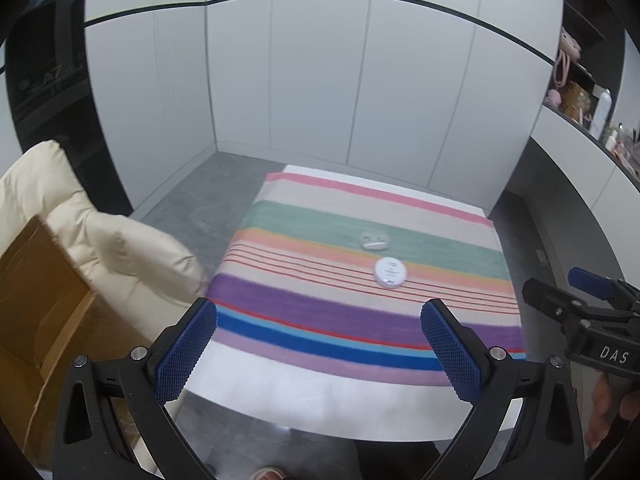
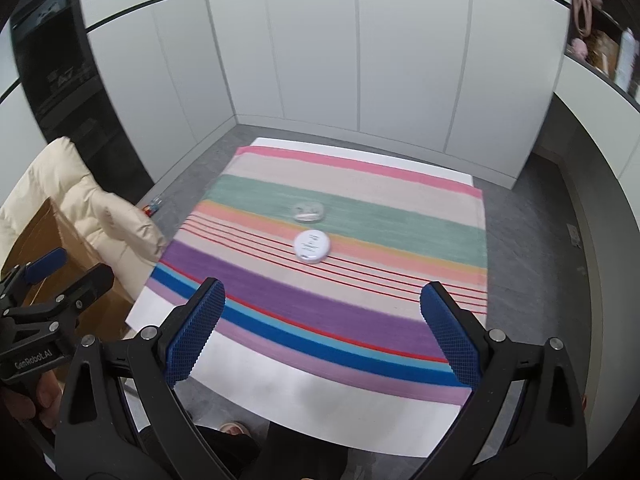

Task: Organize objects
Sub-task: 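Approach the white round compact and clear case with both open tools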

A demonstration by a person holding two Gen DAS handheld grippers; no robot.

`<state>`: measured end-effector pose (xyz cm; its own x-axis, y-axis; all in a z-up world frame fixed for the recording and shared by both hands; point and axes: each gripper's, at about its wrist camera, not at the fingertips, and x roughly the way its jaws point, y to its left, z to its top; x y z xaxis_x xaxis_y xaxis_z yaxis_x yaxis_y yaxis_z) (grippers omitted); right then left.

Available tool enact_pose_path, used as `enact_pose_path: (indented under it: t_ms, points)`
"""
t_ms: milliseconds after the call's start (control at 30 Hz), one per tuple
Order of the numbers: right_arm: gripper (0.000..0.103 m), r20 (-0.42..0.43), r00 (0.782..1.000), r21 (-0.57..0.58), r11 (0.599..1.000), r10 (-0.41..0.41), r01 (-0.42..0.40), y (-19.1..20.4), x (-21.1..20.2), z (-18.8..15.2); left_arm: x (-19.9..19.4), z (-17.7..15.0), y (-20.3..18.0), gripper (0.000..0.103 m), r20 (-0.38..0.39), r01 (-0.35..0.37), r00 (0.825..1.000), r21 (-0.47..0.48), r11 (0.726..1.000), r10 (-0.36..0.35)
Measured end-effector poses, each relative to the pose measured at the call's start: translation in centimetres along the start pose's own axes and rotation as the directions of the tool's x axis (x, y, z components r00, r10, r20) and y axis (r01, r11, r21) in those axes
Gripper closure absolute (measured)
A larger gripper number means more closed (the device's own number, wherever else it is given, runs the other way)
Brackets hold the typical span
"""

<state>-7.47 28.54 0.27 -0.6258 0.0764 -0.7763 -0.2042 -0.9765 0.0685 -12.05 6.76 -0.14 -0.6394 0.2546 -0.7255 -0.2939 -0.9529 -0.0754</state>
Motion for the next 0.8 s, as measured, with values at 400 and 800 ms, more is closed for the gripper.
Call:
enact_pose_path:
  t_ms: [400,800]
  points:
    - [0.003,-0.045,0.998,-0.063,0.997,-0.047,0.044,-2.1,4.8,-1.5,6.2,0.8,-3.5,0.004,-0.052,0.000,0.999,0.046,0.999,0.002]
    - [0.005,-0.103,0.995,0.001,1.000,0.010,-0.010,-2.4,16.9,0.4,17.6,0.9,-3.3,0.027,-0.141,0.012,0.990,0.142,0.990,0.009]
